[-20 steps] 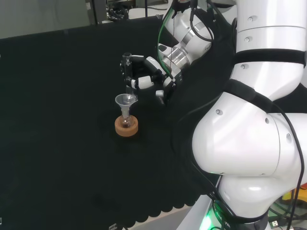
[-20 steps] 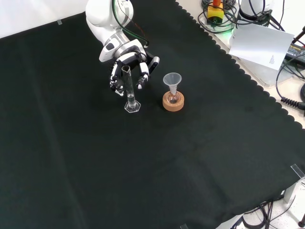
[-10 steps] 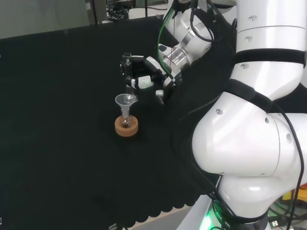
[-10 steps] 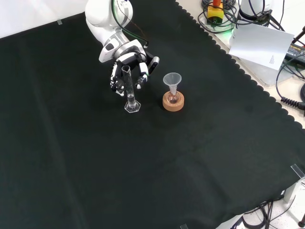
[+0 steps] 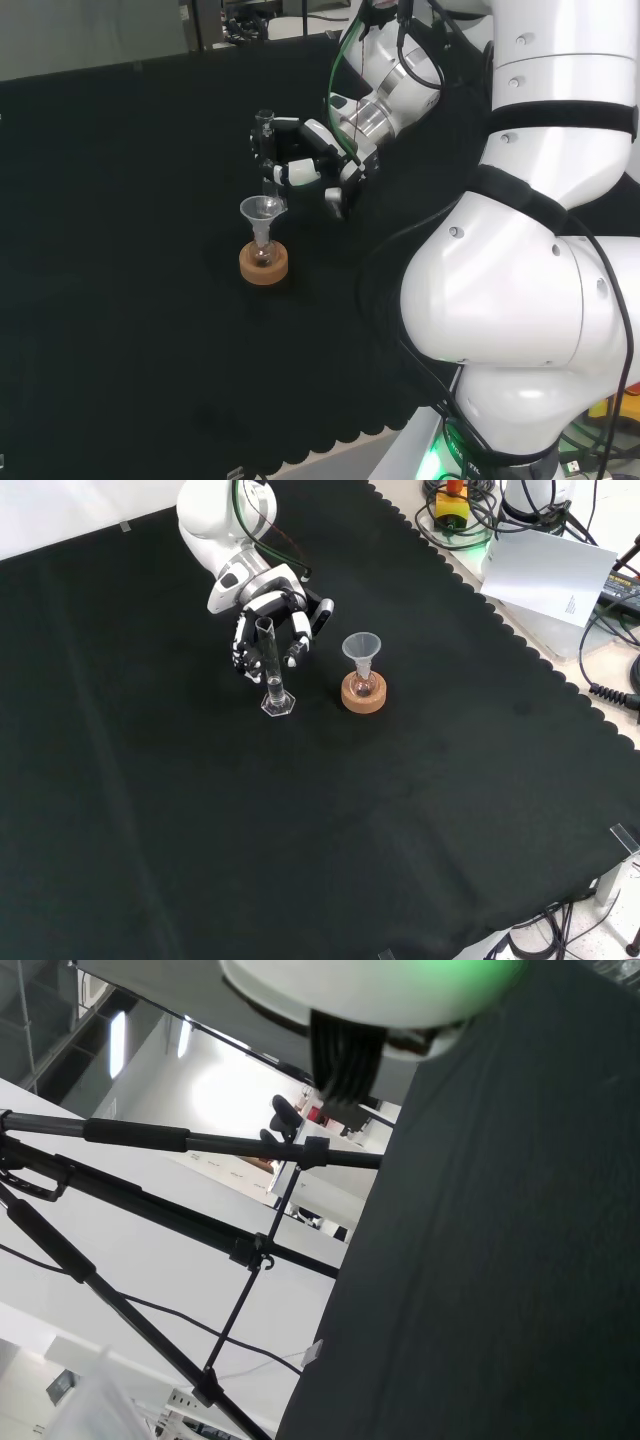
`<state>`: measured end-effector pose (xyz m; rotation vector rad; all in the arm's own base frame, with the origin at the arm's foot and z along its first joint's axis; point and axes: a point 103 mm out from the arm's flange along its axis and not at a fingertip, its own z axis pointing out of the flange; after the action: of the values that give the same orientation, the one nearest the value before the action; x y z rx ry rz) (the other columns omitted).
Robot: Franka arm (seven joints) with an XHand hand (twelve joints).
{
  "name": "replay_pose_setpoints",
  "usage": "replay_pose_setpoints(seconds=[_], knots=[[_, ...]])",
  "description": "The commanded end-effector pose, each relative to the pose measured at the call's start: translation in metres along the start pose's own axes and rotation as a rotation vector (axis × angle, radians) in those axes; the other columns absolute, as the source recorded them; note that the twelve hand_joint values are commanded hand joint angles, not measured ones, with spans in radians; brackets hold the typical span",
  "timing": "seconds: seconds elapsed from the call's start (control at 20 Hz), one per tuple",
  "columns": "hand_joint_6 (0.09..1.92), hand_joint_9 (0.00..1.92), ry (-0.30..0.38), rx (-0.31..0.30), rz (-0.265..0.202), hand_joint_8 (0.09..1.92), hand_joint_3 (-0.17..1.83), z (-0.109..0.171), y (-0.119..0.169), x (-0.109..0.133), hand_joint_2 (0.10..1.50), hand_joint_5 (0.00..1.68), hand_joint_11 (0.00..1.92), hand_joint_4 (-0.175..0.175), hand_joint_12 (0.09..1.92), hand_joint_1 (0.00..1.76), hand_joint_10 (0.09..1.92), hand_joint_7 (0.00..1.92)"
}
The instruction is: Pick up the graduated cylinder.
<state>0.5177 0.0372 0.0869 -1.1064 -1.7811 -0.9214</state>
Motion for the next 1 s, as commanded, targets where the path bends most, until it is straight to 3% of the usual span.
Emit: replay_pose_setpoints(seconds=[0.05, 0.5, 0.7, 0.85, 1.0], knots=[[0.81, 0.97, 0.006, 0.005, 0.0, 0.6, 0.77, 0.0022, 0.0, -0.0028, 0.62, 0.69, 0.82, 0.009, 1.08, 1.22, 0.36, 0.85], [0.81, 0.98, 0.004, 0.013, 0.004, 0.6, 0.77, 0.0048, 0.0012, -0.0043, 0.63, 0.69, 0.82, 0.01, 1.08, 1.22, 0.35, 0.85], [0.75, 0.99, 0.0, 0.002, 0.013, 0.61, 0.72, 0.0055, 0.002, -0.0058, 0.7, 0.78, 0.84, 0.036, 1.07, 1.18, 0.34, 0.87], [1.06, 1.04, -0.023, 0.0, 0.024, 0.64, 0.22, 0.008, 0.004, -0.0074, 1.04, 0.88, 0.92, -0.023, 1.03, 1.1, 0.34, 0.92], [1.16, 1.07, -0.048, 0.005, 0.033, 0.64, 0.05, 0.0107, 0.0056, -0.0085, 1.15, 0.87, 0.96, -0.039, 1.01, 1.07, 0.33, 0.94]])
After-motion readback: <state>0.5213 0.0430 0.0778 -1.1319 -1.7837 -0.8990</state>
